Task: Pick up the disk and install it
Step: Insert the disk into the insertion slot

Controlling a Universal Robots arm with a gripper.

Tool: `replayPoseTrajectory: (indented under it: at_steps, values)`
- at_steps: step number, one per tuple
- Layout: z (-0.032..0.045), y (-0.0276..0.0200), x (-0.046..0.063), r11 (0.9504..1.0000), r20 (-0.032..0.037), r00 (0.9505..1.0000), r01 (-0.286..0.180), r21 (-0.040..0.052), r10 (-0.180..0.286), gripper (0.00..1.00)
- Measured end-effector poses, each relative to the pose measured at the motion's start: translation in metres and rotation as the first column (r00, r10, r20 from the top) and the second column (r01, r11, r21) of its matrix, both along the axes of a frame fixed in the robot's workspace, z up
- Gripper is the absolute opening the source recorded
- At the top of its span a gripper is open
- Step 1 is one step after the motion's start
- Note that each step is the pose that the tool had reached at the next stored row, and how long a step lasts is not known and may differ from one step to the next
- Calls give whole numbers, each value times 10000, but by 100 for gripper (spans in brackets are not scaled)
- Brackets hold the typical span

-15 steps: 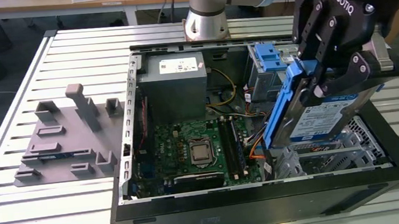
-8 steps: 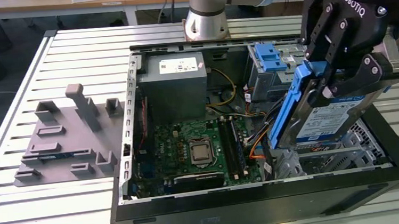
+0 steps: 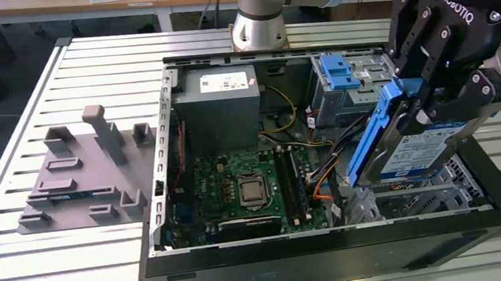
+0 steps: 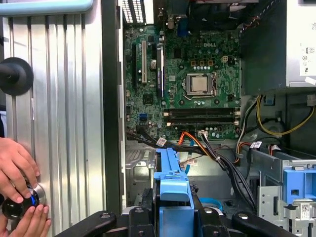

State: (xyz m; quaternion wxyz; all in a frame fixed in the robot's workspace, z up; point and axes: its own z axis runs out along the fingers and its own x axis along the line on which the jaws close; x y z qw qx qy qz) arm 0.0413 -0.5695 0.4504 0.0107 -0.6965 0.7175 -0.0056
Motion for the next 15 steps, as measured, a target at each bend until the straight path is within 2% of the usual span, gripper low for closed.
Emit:
replayPoseTrajectory:
  at_steps: [15]
  values:
    - [-41, -3, 212, 10000, 0, 10000, 0, 1, 0, 36]
